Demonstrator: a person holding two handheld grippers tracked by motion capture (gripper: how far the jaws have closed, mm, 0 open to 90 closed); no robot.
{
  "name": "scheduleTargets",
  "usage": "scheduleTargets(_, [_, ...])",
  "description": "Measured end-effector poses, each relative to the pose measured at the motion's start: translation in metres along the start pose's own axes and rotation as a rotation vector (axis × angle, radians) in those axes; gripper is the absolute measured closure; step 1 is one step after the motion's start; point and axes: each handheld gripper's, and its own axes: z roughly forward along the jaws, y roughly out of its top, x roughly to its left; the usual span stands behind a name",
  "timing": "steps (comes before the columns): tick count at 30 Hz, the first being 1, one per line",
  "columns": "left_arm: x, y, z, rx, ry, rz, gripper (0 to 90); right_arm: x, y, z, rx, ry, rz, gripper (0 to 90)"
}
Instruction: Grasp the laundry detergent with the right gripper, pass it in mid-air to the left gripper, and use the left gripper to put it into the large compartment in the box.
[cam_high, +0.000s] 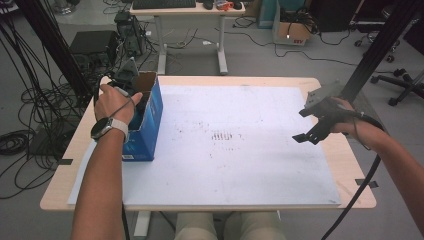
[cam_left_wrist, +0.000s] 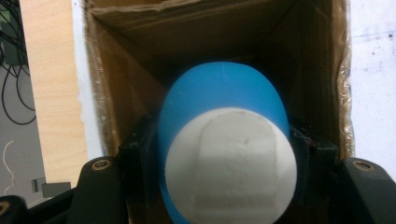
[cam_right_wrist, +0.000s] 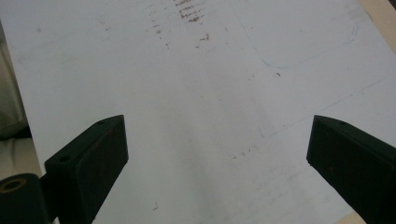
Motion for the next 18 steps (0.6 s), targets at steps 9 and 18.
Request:
scheduleTargets(9, [-0.0006, 0.001, 0.0004, 0.011, -0.002, -0.009, 37.5, 0.0003, -0.0012, 0.0019, -0.008, 0.002, 0.002, 5.4])
scheduleTargets(18, [-0.0002, 0.0006, 0.0009, 0.01, 0.004, -0.009, 37.5, 0.0005, -0.0011, 0.002, -0.01, 0.003, 0.001, 5.4])
